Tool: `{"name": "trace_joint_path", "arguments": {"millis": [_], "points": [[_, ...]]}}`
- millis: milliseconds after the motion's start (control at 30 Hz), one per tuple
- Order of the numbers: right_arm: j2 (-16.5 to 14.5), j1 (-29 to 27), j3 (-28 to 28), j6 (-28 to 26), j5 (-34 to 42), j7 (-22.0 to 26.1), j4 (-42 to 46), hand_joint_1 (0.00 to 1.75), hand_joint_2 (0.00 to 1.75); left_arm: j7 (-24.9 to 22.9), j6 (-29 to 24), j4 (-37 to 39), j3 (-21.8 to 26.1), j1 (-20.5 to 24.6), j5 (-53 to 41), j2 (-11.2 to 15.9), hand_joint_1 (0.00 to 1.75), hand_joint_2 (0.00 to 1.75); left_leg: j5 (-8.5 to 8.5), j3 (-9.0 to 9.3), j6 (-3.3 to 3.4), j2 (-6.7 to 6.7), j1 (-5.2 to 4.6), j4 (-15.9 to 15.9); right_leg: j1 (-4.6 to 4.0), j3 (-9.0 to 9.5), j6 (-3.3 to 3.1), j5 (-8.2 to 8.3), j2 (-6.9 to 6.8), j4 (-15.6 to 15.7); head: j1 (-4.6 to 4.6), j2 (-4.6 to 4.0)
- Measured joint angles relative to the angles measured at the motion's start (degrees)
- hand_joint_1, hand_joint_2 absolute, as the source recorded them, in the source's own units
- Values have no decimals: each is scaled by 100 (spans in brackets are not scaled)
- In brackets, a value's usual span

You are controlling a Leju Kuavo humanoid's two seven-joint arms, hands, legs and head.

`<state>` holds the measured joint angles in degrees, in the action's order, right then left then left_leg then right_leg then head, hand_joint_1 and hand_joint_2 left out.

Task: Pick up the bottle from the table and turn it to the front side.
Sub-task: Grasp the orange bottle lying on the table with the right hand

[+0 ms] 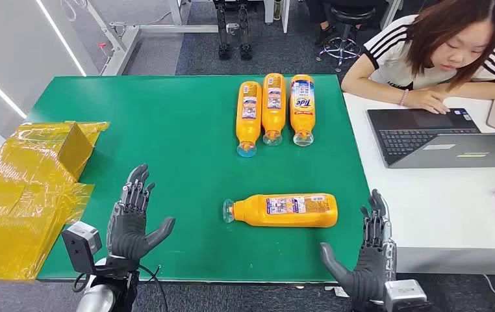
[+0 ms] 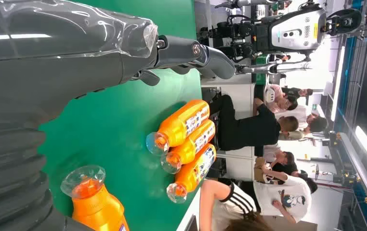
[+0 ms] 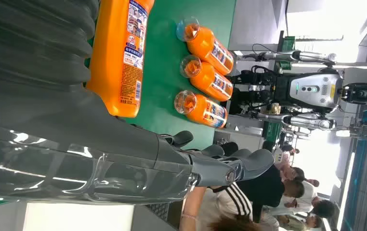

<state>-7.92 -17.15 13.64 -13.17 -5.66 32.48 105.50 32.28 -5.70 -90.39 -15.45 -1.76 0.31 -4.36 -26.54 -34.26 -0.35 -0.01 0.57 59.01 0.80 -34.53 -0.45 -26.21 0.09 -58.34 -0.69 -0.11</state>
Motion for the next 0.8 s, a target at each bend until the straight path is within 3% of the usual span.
{"name": "trace_joint_path", "arguments": {"millis": [200, 533, 800], "points": [[37, 13, 13, -201, -282, -35, 1, 0, 175, 0, -3, 22, -3, 9, 4, -2, 0, 175, 0, 0, 0, 0, 0, 0, 0, 0, 0, 0, 0, 0, 1, 0], [390, 326, -409, -707, -3094, -1064, -25, 0, 175, 9, 75, 80, -70, -52, -98, -9, 0, 175, 0, 0, 0, 1, -1, 2, 1, 2, 1, 1, 0, 1, 1, 0], [728, 844, -593, 129, -3133, -1533, -332, 0, 175, 6, 334, 133, -144, 39, -173, -10, 0, 175, 1, 2, 0, 1, 0, 2, 0, 1, 0, 3, 1, 1, -1, 0]]}}
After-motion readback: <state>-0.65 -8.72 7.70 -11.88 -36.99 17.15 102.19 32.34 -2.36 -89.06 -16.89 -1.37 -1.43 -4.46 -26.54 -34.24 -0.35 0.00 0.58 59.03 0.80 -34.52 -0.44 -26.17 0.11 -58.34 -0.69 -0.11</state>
